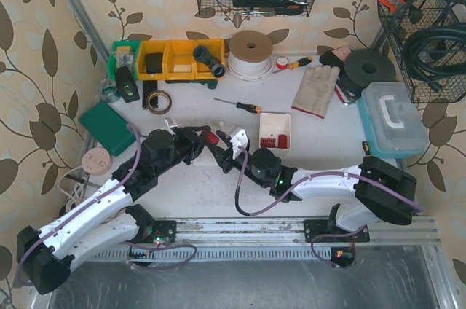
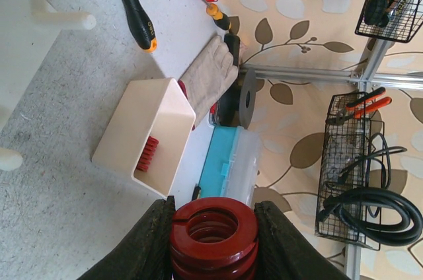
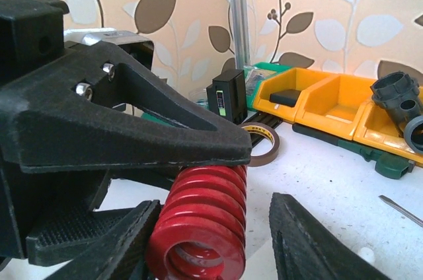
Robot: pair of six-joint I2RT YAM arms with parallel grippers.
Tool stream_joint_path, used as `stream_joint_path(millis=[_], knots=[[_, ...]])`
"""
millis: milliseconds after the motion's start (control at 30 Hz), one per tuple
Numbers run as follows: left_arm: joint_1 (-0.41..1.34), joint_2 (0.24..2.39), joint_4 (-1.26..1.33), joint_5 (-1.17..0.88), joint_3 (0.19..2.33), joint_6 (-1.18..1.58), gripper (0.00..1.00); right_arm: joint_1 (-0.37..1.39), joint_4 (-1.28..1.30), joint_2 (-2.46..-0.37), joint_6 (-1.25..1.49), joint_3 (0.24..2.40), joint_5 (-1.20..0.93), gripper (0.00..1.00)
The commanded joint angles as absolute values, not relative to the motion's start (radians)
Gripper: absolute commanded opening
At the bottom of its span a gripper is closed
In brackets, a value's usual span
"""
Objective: Install the large spring
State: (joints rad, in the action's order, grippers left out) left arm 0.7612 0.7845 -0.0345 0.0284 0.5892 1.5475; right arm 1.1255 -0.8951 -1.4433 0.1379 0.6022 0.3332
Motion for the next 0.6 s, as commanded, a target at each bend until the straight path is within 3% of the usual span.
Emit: stream_joint_path(millis=[0,367,567], knots=[[0.772,0.764,0.029,0.055,0.645,1.554,0.00,1.125,-0.889,-1.431,0.154,0.620,0.358,0.46],[0.783,0.761,0.035,0.056,0.638,1.557,0.00,1.125,-0.879,-1.414,0.153,0.626,0.348,0.40],[0.785,0.765,0.042,0.059,0.627,1.565,0.00,1.126,-0.871,-1.407,0.158,0.626,0.352,0.51]])
